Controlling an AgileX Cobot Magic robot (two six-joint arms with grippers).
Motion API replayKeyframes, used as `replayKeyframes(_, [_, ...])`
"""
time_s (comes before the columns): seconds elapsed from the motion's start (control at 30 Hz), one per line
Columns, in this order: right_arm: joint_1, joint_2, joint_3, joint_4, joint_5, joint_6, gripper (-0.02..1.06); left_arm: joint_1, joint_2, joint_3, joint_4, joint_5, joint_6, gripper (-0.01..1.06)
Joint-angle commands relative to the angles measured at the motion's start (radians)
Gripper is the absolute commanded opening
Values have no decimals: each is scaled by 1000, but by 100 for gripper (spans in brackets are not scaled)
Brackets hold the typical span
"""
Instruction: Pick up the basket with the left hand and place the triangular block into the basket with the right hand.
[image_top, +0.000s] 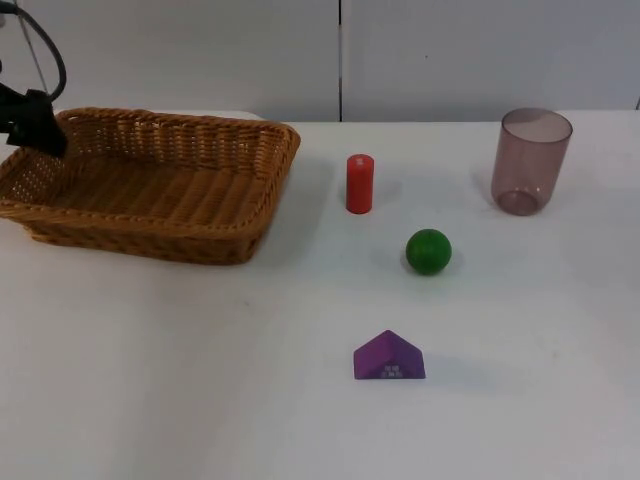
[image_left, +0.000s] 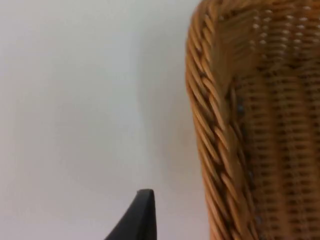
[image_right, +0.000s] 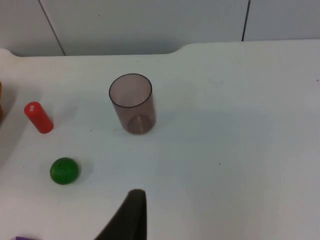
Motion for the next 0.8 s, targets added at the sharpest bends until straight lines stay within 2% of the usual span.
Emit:
replayKeyframes(0.0, [0,-6,-7,2,3,-11,104,12,46,-68,-14,8,7,105])
replayKeyframes(0.43, [0,-6,-7,2,3,-11,104,41,170,-211,-24,124,1,105])
replayKeyframes(0.57, [0,-6,-7,4,4,-10,104,41,185,-219,-24,91,1,105])
replayKeyframes(0.77, [0,-6,-7,10,0,-10,104,41,223,-255,-24,95,-6,105])
